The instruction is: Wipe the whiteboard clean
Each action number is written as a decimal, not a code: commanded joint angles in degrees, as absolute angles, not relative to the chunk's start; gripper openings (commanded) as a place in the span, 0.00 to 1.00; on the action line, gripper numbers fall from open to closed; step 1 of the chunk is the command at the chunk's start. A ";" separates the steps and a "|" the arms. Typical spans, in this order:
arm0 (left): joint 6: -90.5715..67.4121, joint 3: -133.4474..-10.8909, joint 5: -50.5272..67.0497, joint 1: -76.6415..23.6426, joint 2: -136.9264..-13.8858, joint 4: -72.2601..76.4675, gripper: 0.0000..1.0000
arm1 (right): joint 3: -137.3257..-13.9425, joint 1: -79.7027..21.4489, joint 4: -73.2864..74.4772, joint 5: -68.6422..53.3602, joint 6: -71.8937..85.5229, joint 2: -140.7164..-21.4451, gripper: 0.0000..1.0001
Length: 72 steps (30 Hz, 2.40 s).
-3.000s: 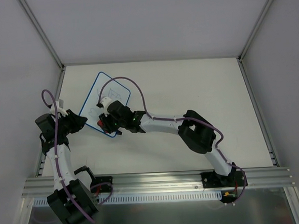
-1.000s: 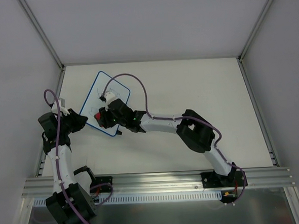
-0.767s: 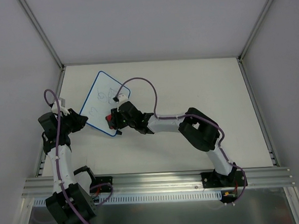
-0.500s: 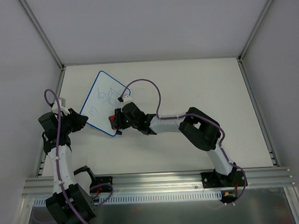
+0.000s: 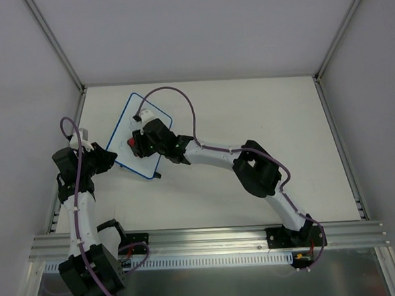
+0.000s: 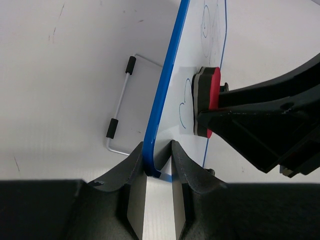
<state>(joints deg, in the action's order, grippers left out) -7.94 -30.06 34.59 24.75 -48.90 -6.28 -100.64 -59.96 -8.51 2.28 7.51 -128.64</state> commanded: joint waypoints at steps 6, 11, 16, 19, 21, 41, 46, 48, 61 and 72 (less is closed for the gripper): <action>-4.31 -29.18 37.97 21.18 -49.04 -13.01 0.00 | -111.96 -63.37 -3.70 -2.90 2.38 -135.52 0.00; -4.22 -29.09 37.71 20.57 -48.87 -13.10 0.00 | -113.91 -65.48 -1.76 -6.32 -1.39 -135.79 0.00; -4.31 -29.09 37.35 20.22 -48.69 -13.09 0.00 | -111.98 -66.88 -0.53 -7.47 -2.64 -134.39 0.00; -4.31 -29.09 37.09 20.13 -48.60 -13.10 0.00 | -110.75 -67.15 -0.53 -6.94 -2.72 -134.03 0.00; -4.31 -29.09 37.18 19.95 -48.43 -13.10 0.00 | -110.30 -67.15 -0.44 -6.24 -2.64 -134.03 0.00; -4.22 -29.09 36.65 19.34 -48.08 -13.10 0.00 | -105.92 -55.90 6.24 -2.81 7.73 -135.44 0.00; -4.22 -29.09 36.83 19.25 -48.16 -13.10 0.00 | -95.99 -57.38 -1.56 -3.52 12.20 -132.55 0.00; -4.31 -29.09 36.91 19.25 -47.90 -13.18 0.00 | -91.70 -58.44 -4.11 -2.82 12.65 -130.97 0.00; -7.56 -29.18 38.84 19.25 -45.53 -15.38 0.00 | -73.48 -63.46 -20.65 -0.35 23.82 -126.48 0.00; -8.62 -33.30 37.88 19.25 -43.51 -20.91 0.00 | -73.91 -63.19 -20.84 -0.44 18.90 -122.35 0.00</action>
